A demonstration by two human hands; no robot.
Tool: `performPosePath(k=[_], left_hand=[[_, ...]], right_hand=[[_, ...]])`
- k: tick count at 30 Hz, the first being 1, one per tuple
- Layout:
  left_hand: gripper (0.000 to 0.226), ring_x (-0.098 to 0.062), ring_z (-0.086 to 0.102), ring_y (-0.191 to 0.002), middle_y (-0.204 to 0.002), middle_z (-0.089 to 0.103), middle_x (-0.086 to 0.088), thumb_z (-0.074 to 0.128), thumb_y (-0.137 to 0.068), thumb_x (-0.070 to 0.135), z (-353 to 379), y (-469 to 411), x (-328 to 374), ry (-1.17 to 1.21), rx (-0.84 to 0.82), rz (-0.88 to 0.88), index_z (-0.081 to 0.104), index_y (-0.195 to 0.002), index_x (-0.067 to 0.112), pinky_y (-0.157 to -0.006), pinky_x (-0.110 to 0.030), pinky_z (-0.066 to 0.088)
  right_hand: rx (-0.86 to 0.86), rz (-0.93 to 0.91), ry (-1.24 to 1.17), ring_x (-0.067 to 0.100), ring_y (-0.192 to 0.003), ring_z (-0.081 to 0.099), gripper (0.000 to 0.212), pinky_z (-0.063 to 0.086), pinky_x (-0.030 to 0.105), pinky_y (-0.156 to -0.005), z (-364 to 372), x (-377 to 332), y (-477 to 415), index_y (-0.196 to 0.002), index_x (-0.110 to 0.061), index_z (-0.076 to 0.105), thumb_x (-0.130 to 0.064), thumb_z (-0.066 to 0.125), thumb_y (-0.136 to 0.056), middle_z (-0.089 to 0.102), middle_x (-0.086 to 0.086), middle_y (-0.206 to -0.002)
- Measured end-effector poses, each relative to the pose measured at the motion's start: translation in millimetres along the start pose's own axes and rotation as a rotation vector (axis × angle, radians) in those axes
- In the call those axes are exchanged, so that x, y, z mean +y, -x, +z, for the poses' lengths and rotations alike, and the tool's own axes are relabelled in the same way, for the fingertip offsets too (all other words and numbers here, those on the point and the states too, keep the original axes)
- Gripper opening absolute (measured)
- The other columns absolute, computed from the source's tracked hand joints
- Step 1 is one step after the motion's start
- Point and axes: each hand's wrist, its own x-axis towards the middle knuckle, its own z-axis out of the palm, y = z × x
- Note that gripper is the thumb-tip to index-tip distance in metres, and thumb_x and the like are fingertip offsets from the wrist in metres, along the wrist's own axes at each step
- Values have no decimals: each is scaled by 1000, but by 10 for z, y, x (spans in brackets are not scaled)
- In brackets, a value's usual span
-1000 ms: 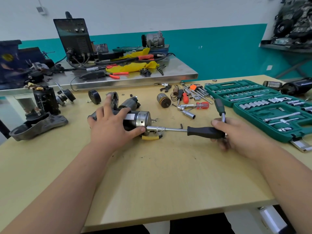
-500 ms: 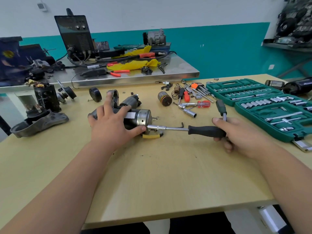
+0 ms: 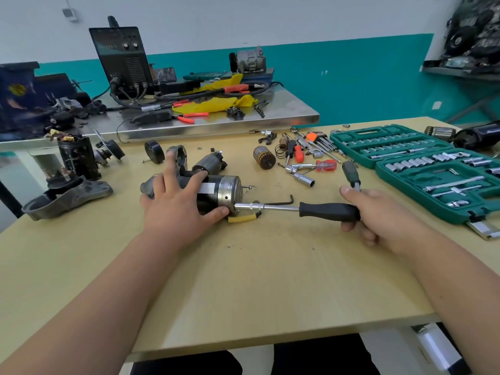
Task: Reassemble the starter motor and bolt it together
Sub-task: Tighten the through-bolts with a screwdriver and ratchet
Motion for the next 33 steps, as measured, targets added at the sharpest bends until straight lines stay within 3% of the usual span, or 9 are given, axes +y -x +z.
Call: performPosePath(k=[3,7,11,14,20,23,29,30,33], left_hand=[[93,-34,9,-145,-153,-37,2,51,-68,85,14,50,-55,-28,5,39,17,-147,50,-105,-55,32],[99,-37,10,-145,-149,-44,-2,58,-70,79,9,99,-105,-72,-18,57,7,-149,50,-106,-55,34],[97,-36,10,-144,-148,-46,-1,59,-74,75,14,171,-201,-59,-3,114,4,-150,50,-101,-52,41],[95,-33,8,-144,-147,-46,1,61,-75,72,3,209,-210,-31,-2,108,5,-150,52,-101,-53,41],[95,-32,5,-145,-148,-46,1,61,-76,71,6,219,-203,-19,9,109,4,-150,52,-102,-52,41],[95,-33,6,-145,-148,-45,1,61,-77,70,-2,223,-208,-17,8,106,3,-150,53,-102,-52,41],[94,-32,7,-145,-149,-45,1,61,-77,70,5,231,-217,-10,11,106,3,-149,54,-102,-51,40],[95,-33,7,-145,-149,-45,1,61,-77,70,1,235,-216,-15,3,102,3,-150,54,-103,-51,40],[93,-34,10,-144,-151,-41,0,62,-76,70,-17,222,-208,-8,6,96,8,-150,52,-104,-52,38]], right_hand=[[-133,-35,-162,17,-43,50,33,40,26,-39,-43,7,66,-120,-21,46,-14,62,-91,65,11,-80],[-18,-43,57,15,-34,37,25,31,21,-35,-4,19,27,-89,-15,56,-37,50,-98,62,10,-60],[-162,-72,-201,20,-49,53,29,43,29,-42,-22,14,92,-112,-26,49,-9,60,-92,68,11,-85],[-31,-86,7,15,-36,38,5,32,22,-36,26,-36,54,-96,-23,56,-27,53,-98,69,10,-70],[-198,-45,-190,19,-46,53,38,42,27,-40,-54,15,115,-116,-24,48,-7,64,-87,68,6,-79],[-74,-10,-14,14,-33,36,13,29,19,-34,-18,36,27,-97,-16,56,-29,55,-96,60,3,-53],[-166,-10,-159,18,-43,50,31,39,25,-37,-34,-9,101,-111,-18,53,-13,68,-83,62,11,-72],[-106,16,-76,16,-37,43,16,34,23,-35,0,-29,82,-104,-15,56,-20,63,-90,60,9,-62],[15,71,113,16,-33,33,40,29,20,-37,57,-6,5,-82,-7,59,-43,49,-97,64,9,-60]])
